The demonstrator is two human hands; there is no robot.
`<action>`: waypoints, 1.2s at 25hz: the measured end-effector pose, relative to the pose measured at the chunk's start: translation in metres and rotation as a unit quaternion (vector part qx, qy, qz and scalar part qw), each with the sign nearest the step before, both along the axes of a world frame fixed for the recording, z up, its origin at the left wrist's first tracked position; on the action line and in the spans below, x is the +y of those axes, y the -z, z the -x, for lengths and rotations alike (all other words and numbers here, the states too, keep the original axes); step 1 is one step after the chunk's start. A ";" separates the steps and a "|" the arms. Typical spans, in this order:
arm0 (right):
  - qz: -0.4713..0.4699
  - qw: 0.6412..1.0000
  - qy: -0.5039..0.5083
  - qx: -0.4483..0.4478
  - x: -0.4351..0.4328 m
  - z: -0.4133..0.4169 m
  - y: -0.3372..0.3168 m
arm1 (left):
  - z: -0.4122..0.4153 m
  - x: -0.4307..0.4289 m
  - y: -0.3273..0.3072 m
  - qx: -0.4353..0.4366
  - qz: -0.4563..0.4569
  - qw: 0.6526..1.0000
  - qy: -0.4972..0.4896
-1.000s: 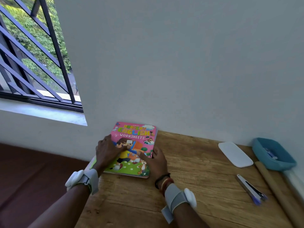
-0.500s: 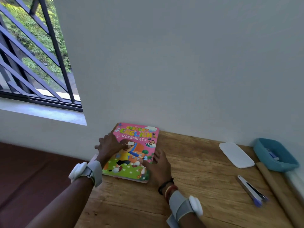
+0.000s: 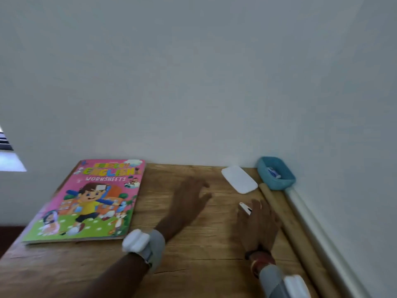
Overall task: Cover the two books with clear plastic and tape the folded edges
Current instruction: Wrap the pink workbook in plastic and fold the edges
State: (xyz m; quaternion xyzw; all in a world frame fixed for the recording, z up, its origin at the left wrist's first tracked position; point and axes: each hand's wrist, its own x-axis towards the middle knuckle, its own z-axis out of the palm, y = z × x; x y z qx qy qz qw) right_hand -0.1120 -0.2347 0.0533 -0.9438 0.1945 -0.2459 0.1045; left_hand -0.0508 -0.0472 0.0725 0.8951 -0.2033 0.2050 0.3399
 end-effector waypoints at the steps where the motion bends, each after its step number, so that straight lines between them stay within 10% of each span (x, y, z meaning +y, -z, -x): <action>1: -0.001 0.999 0.018 0.042 -0.014 0.007 0.004 | 0.006 -0.028 0.003 0.018 -0.031 0.999 0.038; 12: -0.268 0.956 -0.064 -0.099 -0.053 -0.011 -0.002 | 0.020 -0.144 0.035 0.112 -0.174 0.976 0.061; 15: -0.152 0.975 -0.013 -0.162 -0.081 0.002 -0.012 | 0.019 -0.164 0.029 0.158 -0.164 0.974 0.018; 19: 0.038 0.991 0.127 0.014 -0.134 0.025 -0.027 | 0.038 -0.194 0.023 0.127 -0.099 0.986 -0.042; 24: 0.048 0.979 0.102 0.171 -0.145 0.052 -0.027 | 0.055 -0.230 0.030 0.149 0.004 0.987 0.058; 30: 0.024 0.992 0.101 0.071 -0.131 0.065 -0.040 | 0.059 -0.203 0.013 0.203 0.159 0.965 0.057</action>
